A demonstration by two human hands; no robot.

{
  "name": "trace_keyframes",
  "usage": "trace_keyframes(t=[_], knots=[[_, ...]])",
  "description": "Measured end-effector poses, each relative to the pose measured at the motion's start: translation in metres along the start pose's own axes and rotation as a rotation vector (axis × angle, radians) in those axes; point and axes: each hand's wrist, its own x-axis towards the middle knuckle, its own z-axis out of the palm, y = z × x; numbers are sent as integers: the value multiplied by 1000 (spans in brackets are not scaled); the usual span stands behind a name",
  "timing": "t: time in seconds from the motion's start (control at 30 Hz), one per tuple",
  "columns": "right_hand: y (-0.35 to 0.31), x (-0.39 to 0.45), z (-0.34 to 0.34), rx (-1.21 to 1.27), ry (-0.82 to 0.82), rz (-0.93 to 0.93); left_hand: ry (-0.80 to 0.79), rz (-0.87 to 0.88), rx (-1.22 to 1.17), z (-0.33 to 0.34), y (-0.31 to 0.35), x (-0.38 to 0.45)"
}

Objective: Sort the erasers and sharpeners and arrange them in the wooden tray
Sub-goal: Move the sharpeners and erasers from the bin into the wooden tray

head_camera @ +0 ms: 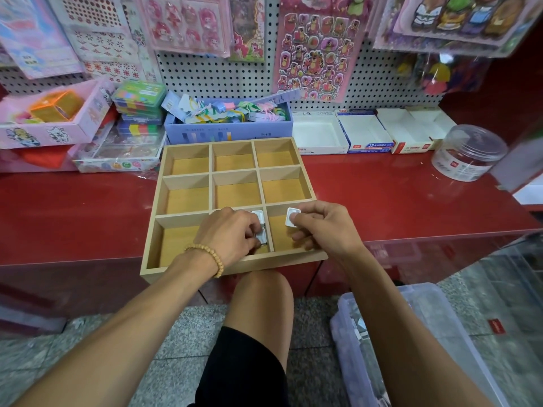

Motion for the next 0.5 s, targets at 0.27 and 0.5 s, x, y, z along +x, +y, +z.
trace_keyframes(t=[0.27, 0.5], knots=[[-7, -4, 9, 11, -28, 10, 123, 105, -361, -22, 13, -10], [-11, -10, 18, 7, -38, -23, 155, 139, -275, -21, 21, -8]])
